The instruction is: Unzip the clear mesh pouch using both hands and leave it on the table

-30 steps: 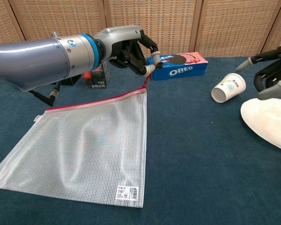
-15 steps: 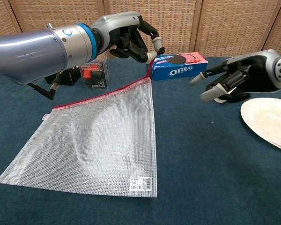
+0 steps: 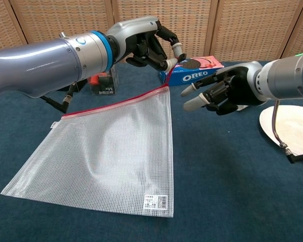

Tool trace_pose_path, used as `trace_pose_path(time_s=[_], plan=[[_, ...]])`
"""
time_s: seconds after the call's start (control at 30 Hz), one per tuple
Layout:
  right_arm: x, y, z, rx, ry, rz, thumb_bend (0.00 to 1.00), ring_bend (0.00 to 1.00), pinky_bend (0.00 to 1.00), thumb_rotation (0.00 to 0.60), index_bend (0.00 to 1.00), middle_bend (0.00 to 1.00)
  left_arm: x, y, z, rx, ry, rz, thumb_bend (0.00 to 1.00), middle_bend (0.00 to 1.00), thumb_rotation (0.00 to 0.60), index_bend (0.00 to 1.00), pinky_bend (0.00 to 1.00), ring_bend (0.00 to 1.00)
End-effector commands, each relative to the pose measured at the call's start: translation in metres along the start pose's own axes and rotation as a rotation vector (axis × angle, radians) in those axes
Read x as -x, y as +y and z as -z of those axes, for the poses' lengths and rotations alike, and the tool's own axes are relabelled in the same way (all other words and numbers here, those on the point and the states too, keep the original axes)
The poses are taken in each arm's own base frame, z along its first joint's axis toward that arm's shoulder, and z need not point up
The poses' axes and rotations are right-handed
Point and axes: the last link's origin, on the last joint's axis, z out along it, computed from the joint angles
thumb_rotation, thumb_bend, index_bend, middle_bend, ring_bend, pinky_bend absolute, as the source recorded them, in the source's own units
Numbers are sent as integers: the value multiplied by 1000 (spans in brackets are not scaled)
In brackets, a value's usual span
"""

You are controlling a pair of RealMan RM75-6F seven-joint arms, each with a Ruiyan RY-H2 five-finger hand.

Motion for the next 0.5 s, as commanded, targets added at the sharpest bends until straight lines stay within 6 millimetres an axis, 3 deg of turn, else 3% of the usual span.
trace_pose_path(time_s=[0.03,0.5], plan=[[9,-7,-6,-1,5,-12,0,796,986,600,358,790,2,1,-1,3,3,5,537,976,600,931,1000,997],[16,-20,-16,25,27,-93,0,804,986,600,421,809,5,0,-2,11,16,21,538,976,600,931,1000,997]])
